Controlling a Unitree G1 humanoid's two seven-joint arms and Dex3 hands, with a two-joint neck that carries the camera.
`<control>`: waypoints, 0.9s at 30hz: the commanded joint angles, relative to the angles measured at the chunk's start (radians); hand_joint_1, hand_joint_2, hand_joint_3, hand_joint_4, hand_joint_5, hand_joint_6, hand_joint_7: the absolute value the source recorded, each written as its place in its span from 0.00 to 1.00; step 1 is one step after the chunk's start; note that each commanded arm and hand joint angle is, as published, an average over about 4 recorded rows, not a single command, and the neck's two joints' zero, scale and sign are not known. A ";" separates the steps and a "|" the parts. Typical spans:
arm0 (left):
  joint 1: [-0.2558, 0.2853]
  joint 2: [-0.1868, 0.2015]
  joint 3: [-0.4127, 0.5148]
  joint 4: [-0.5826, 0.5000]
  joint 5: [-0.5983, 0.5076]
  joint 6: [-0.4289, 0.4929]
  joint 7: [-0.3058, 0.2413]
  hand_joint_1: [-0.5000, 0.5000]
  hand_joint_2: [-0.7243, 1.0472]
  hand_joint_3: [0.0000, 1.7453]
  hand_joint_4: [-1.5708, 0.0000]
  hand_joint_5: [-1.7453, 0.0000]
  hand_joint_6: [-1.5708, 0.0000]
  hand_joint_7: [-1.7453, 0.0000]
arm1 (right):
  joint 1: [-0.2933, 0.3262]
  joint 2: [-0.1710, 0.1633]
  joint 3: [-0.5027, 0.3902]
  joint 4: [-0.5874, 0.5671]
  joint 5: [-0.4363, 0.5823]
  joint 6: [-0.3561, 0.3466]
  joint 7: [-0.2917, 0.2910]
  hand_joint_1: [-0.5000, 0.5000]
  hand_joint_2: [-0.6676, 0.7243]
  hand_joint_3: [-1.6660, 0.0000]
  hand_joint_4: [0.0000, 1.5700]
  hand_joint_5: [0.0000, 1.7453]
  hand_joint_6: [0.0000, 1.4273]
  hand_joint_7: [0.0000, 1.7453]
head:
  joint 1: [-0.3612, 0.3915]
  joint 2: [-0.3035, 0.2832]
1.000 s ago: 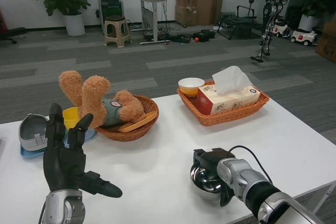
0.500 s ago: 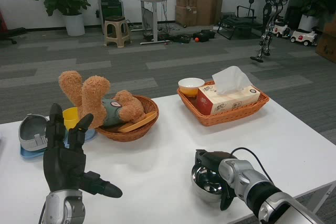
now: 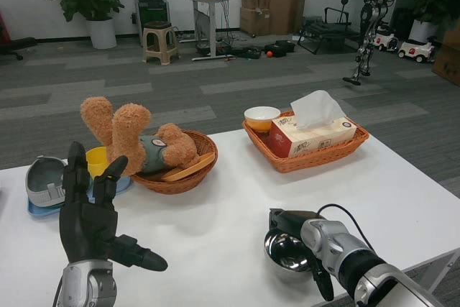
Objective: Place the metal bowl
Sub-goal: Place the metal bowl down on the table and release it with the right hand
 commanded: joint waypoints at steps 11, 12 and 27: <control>-0.007 -0.001 -0.003 0.005 -0.012 -0.006 -0.001 0.00 0.00 0.00 0.38 0.47 1.00 1.00 | 0.039 0.001 0.005 -0.070 -0.122 -0.003 -0.010 0.04 1.00 1.00 0.00 0.17 0.00 0.96 | 0.007 -0.003; -0.007 -0.001 -0.003 0.005 -0.012 -0.006 -0.001 0.00 0.00 0.00 0.38 0.47 1.00 1.00 | 0.042 0.002 0.004 -0.072 -0.122 -0.004 -0.014 0.04 1.00 1.00 0.00 0.17 0.00 0.96 | 0.007 -0.003; -0.004 -0.001 -0.002 0.005 -0.012 -0.006 -0.001 0.00 0.00 0.00 0.38 0.47 1.00 1.00 | 0.102 0.008 -0.174 -0.141 -0.057 -0.040 -0.039 0.04 1.00 1.00 0.00 0.04 0.00 0.92 | 0.010 -0.003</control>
